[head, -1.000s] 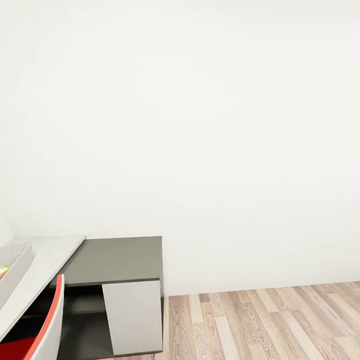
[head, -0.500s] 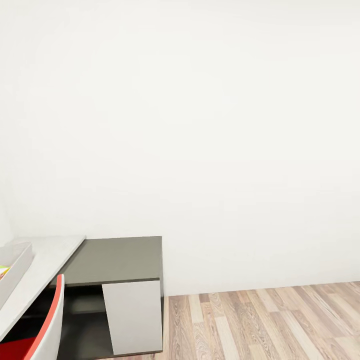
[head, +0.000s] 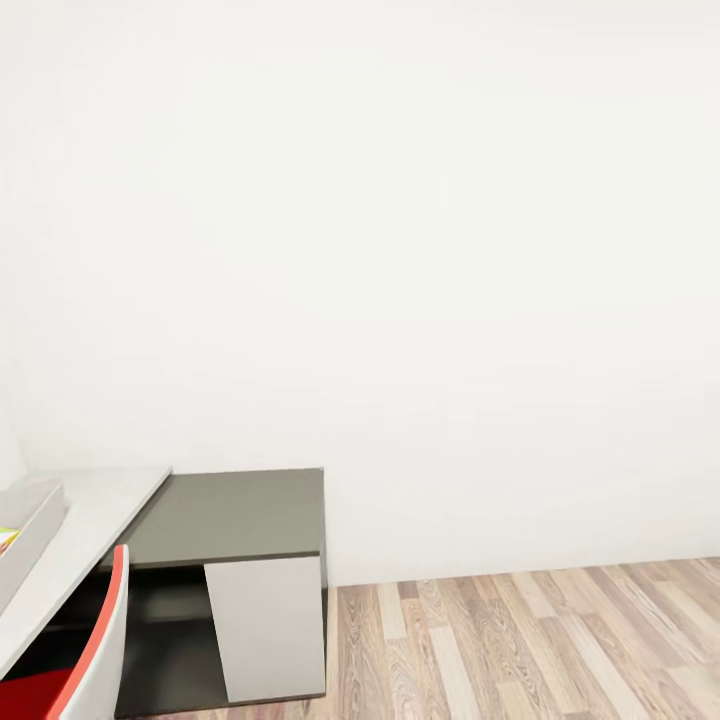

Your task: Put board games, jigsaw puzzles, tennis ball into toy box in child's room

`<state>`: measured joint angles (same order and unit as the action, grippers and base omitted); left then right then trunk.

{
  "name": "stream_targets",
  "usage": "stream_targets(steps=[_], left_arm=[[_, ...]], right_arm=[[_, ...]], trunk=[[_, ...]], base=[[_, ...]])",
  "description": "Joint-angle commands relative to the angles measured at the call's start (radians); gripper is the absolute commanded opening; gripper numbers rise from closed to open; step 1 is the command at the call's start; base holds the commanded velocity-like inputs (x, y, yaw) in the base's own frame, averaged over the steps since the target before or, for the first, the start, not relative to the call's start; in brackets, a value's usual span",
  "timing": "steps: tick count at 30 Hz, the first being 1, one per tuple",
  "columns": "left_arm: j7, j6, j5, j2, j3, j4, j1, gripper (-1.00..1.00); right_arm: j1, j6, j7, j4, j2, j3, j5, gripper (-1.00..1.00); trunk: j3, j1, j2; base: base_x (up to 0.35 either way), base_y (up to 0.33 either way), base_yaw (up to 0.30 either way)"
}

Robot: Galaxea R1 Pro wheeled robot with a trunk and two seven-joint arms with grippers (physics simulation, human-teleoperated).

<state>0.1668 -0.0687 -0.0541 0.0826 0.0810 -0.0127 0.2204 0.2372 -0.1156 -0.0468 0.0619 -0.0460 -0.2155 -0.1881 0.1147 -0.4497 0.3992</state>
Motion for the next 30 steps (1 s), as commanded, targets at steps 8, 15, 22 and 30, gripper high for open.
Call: stream_targets(steps=[8,15,22,30], left_arm=[[0.002,-0.002,-0.006,0.000,0.007,-0.001,-0.028,1.00],[0.002,-0.002,-0.006,0.000,0.008,-0.001,-0.036,1.00],[0.002,-0.001,-0.006,0.000,0.007,-0.001,-0.046,1.00],[0.002,0.000,-0.006,0.000,0.008,-0.001,-0.050,1.00]], right_arm=[[0.000,-0.022,-0.004,-0.019,0.000,-0.008,-0.010,1.00],[0.001,-0.025,-0.004,-0.023,0.000,-0.008,-0.010,1.00],[0.002,-0.025,-0.004,-0.027,0.000,-0.009,-0.009,1.00],[0.002,-0.026,-0.004,-0.036,0.000,-0.010,-0.008,1.00]], trunk=[[-0.013,0.000,0.001],[-0.025,0.000,0.001],[-0.036,0.000,0.001],[-0.049,0.000,0.001]], base=[[0.000,0.000,0.000],[0.000,0.000,0.000],[0.000,0.000,0.000],[0.000,0.000,0.000]])
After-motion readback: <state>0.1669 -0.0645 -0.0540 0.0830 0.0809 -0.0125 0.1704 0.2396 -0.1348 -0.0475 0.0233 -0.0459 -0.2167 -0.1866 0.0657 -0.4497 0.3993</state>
